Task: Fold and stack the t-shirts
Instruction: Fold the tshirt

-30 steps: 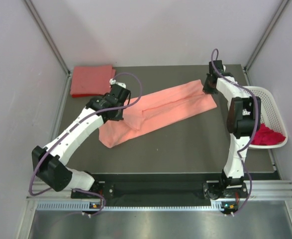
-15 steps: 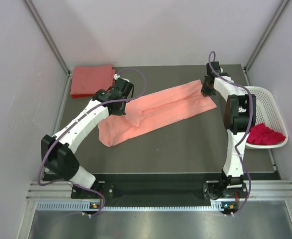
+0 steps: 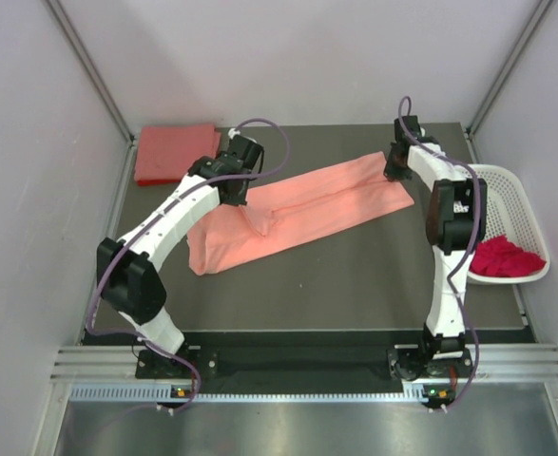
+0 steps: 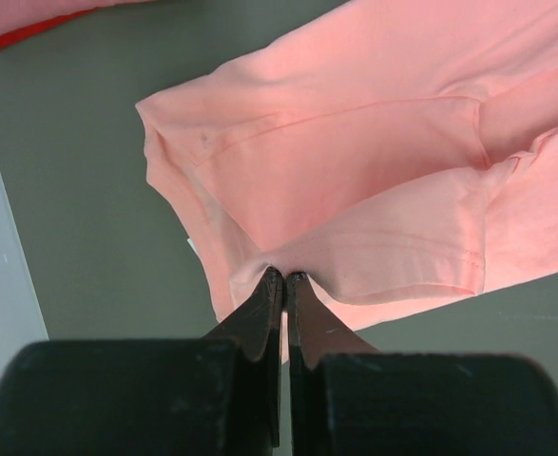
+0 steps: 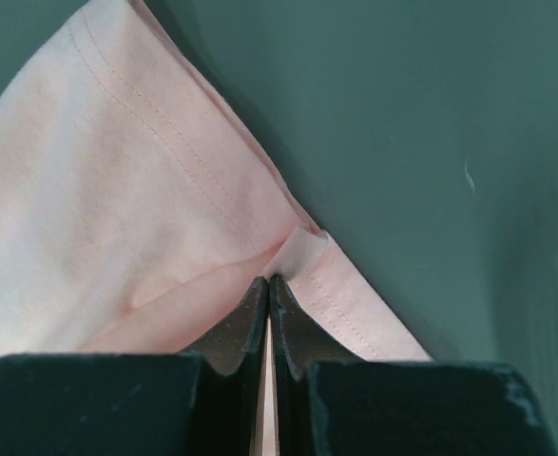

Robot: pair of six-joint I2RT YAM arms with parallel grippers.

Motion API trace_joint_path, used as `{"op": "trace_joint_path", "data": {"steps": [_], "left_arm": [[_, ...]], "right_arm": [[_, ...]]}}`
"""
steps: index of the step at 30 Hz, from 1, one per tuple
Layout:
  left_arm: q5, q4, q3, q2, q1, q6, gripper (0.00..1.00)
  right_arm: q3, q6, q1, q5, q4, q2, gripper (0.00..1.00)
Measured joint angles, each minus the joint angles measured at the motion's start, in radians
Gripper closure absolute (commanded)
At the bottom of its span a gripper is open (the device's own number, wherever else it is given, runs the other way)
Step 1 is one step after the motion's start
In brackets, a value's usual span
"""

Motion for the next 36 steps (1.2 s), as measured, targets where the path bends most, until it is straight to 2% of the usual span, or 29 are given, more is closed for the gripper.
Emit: {"op": "trace_joint_path", "data": {"steps": [23, 36], "left_arm": [[-0.048, 0.01, 0.117, 0.116, 0.014, 0.06, 1.0], [-0.104, -0.001, 0.124, 0.156, 0.029, 0.06, 1.0]], "right_arm": [[0.059, 0.014, -0.012, -0.007, -0.006, 0.048, 1.0], [0.072, 0.021, -0.014, -0.026, -0.001, 0.07, 1.0]]}}
